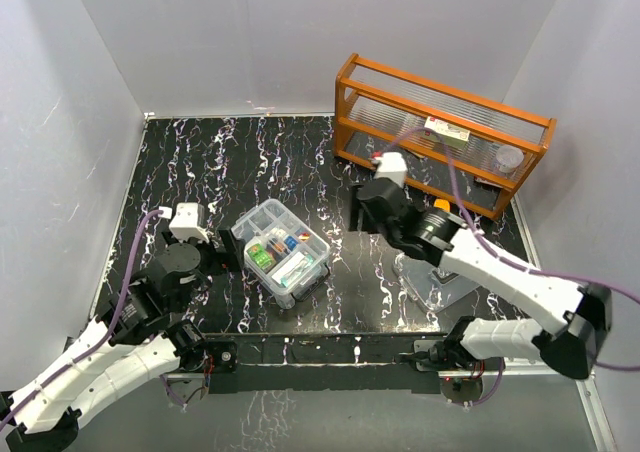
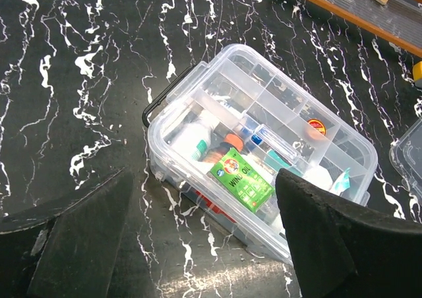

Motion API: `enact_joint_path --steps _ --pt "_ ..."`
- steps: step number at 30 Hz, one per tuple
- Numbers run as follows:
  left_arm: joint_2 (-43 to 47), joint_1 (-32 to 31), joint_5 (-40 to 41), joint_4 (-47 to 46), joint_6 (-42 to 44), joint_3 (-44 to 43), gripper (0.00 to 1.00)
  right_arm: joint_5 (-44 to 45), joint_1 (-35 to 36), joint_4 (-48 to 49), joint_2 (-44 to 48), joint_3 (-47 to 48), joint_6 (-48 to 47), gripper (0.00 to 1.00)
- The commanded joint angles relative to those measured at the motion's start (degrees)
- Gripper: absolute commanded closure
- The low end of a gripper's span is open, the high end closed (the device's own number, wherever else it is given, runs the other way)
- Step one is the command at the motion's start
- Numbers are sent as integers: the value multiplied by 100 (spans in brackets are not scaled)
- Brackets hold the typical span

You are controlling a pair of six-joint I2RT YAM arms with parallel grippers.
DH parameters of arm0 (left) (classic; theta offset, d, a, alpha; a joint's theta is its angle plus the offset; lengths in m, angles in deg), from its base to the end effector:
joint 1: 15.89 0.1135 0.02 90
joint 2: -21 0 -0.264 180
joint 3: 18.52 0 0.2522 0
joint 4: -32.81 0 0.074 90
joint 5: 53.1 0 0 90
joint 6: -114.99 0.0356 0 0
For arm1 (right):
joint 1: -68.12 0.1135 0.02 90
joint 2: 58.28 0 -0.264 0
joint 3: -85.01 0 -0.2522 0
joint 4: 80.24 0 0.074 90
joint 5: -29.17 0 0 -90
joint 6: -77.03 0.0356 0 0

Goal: Organize the medicine kit

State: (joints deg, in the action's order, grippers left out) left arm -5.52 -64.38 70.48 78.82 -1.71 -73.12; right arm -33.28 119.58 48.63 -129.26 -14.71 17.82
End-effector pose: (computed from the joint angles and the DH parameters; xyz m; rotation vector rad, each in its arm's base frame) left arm 0.0843 -0.0655 0.3182 -0.0478 1.8454 -0.3692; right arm 0.1758 0.1943 0.3334 -0.1576 2.2083 0.2406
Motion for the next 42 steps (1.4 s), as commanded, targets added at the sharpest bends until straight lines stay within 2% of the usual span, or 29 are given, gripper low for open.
enact_joint_path --steps 1,4,12,15,19,25,36,38,42 --pt "-14 -14 -136 -219 -146 85 11 457 -904 62 836 -1115 818 39" --pt "38 -15 -302 -357 -140 168 2 166 -1408 74 940 -1619 846 40" --pt "1 -17 -344 -338 -248 62 1 -275 -2266 412 523 -2192 886 39" --pt "-65 -12 -386 -233 -284 12 1 -625 -2514 583 241 -2263 802 42" --pt "-85 -16 -396 -153 -355 -3 1 -777 -2585 731 -83 -2332 819 50" --pt "-121 -13 -688 -342 -349 40 1 -666 -2602 816 -335 -2477 987 55" --pt "-490 -18 -893 -498 -201 -38 1 -2067 -2591 1112 -605 -2333 432 63" --pt "-526 -15 -910 -509 -187 -50 1 -1776 -2598 996 -442 -2245 430 63" --pt "-547 -18 -941 -518 -154 -79 1 -341 -2751 521 -14 -2157 868 56"
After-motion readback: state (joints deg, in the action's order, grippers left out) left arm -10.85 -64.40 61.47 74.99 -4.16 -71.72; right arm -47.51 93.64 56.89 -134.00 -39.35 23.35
